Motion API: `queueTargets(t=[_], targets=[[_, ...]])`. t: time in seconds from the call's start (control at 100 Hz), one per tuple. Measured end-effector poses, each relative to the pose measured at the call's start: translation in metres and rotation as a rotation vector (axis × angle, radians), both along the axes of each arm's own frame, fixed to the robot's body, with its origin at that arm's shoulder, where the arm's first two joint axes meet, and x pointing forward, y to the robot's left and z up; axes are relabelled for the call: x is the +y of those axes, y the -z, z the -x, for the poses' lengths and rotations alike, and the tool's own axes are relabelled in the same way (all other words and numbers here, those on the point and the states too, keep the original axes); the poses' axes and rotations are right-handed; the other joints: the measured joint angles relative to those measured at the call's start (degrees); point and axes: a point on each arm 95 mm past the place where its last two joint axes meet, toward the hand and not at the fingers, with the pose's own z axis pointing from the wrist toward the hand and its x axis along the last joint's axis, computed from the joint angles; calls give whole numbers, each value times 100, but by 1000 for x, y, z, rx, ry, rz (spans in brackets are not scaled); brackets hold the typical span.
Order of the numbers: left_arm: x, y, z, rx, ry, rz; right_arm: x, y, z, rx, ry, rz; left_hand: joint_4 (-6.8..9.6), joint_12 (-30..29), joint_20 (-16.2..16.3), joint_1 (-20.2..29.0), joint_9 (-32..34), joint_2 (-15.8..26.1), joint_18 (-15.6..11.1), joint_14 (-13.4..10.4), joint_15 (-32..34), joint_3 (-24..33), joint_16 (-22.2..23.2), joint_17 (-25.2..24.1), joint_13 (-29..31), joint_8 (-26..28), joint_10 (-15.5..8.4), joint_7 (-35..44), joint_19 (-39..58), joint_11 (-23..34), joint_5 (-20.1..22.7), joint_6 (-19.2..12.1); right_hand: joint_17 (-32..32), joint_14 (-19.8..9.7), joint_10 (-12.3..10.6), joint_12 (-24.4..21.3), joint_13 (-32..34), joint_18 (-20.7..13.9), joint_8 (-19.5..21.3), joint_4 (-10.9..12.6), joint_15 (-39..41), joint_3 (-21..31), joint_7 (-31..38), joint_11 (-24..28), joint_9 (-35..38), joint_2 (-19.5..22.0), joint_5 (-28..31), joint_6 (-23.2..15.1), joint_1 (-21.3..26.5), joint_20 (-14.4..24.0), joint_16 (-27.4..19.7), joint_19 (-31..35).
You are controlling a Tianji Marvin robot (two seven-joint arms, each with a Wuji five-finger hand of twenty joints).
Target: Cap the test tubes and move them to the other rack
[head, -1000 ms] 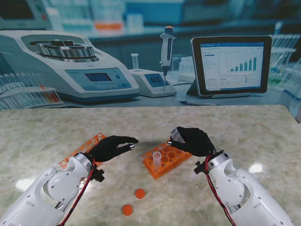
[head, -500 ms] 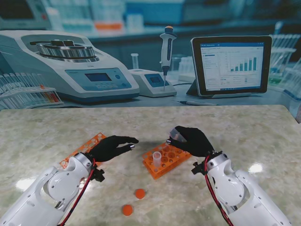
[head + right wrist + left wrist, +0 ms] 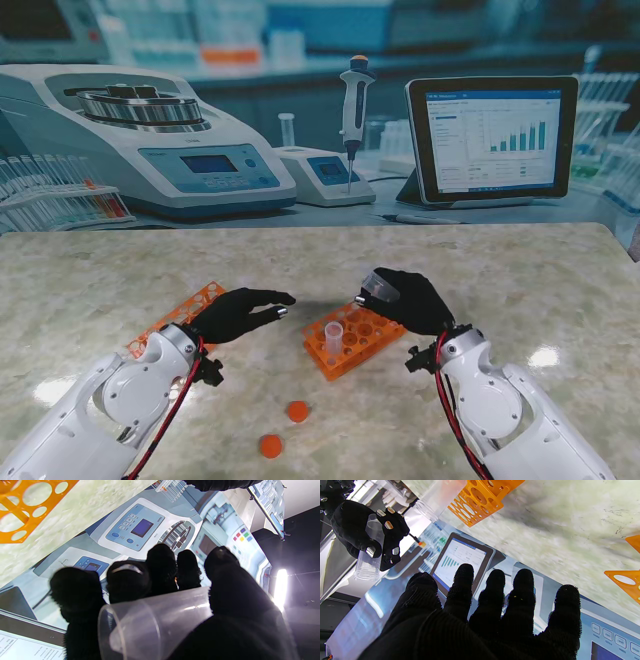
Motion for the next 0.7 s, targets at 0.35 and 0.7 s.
queueTargets(t=[0.35,0.7], targets=[[-2,-1,-1,1,1,-1,-2,-1,2,3,10,12,0,0,0,0,0,0,0,0,0,0,2,0,0,0,0,0,0,0,0,0,226,-391,-239,-356,42,-485,1867,-221,709,1202,926,534,11,-1111,77,-481,-984,512,299,612],[-2,-1,-1,0,0,-1,-2,-1,2,-20,1,14,0,0,0,0,0,0,0,0,0,0,10,0,0,0,0,0,0,0,0,0,285,-497,-332,43,49,-411,3335,414,981,1392,2260,790,160,-1180,1043,-1039,-834,540,326,877]])
